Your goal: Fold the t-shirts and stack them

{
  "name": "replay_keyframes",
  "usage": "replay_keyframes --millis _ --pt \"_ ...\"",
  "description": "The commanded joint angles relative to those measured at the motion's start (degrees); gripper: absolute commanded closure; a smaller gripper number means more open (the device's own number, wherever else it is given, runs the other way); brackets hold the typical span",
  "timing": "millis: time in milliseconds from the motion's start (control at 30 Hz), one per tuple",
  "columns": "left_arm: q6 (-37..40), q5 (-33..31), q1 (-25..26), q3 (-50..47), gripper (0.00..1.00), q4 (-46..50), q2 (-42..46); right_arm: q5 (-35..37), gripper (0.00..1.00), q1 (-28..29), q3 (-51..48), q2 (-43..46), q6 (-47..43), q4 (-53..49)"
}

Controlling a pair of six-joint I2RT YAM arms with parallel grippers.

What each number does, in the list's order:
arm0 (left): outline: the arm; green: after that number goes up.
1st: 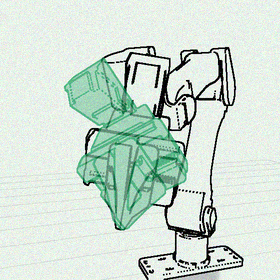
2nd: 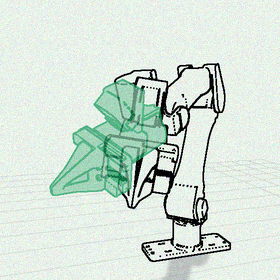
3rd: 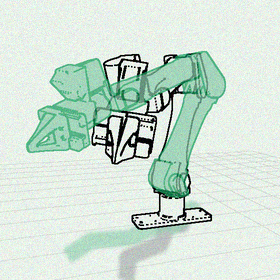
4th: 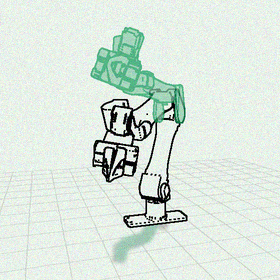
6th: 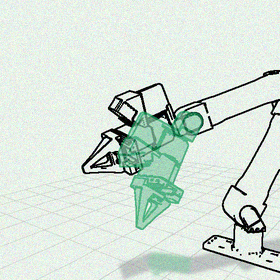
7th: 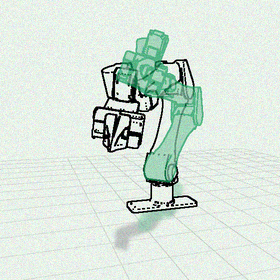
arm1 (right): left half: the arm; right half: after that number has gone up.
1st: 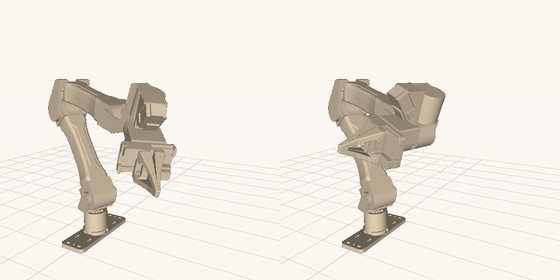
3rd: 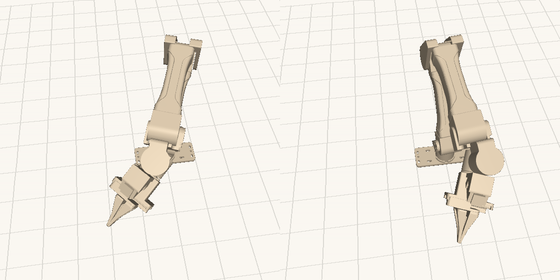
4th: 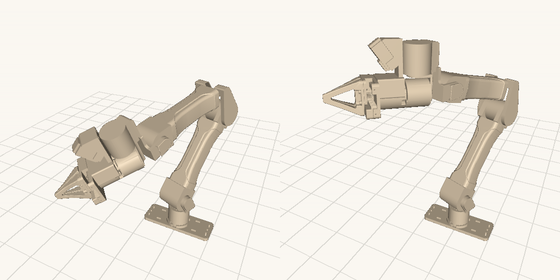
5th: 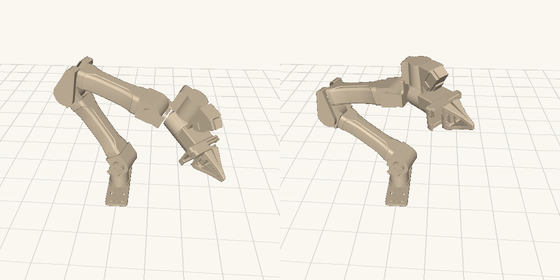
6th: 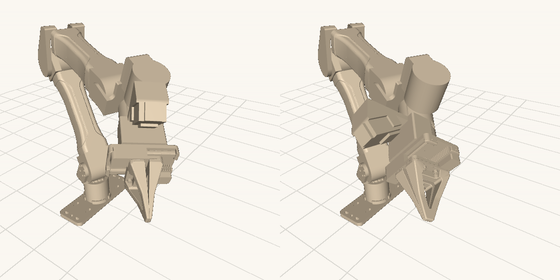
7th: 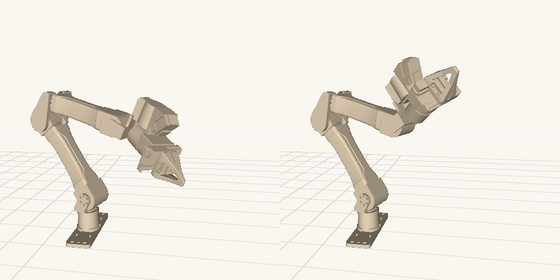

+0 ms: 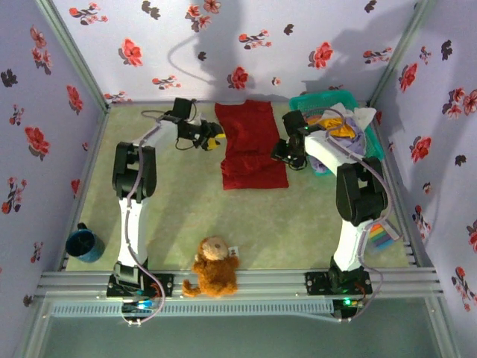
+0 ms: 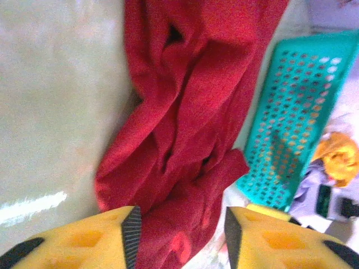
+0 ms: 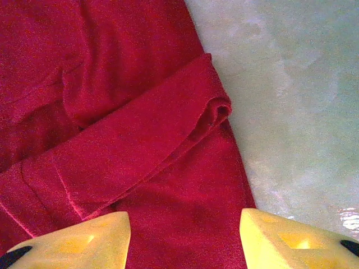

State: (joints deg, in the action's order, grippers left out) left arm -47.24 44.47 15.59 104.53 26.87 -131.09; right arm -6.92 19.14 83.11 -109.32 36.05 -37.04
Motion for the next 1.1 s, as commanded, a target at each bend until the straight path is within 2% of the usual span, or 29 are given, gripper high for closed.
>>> replay_keyframes --millis 0,167,533,600,833,933,1067 --pt "8.48 -2.79 0.90 -4.94 0.51 10.35 5.82 -0.20 0.44 0.29 1.90 -0.42 0.43 0.04" --pt "8.84 -3.04 2.55 -11.52 0.50 9.35 9.26 -0.03 0.44 0.29 3.41 -1.11 0.25 -0.57" --pt "7.62 -2.02 7.57 -12.67 0.50 7.90 7.34 0.41 0.44 0.22 3.94 -0.86 -0.37 -1.71" --pt "6.64 -1.46 7.99 -13.11 0.58 6.56 7.29 0.50 0.44 0.20 3.68 -0.73 -0.37 -1.64" --pt "5.22 0.39 7.01 -9.52 0.98 5.53 5.13 0.41 0.44 0.20 3.70 -0.86 -0.37 -1.63" --pt "-0.21 0.65 5.18 -10.40 1.00 -1.44 4.85 0.26 0.44 0.20 3.62 -0.88 -0.43 -1.39" --pt "-16.44 2.06 1.79 -13.98 1.00 -22.78 3.19 -1.29 0.44 0.24 3.28 -0.89 -0.28 -0.20"
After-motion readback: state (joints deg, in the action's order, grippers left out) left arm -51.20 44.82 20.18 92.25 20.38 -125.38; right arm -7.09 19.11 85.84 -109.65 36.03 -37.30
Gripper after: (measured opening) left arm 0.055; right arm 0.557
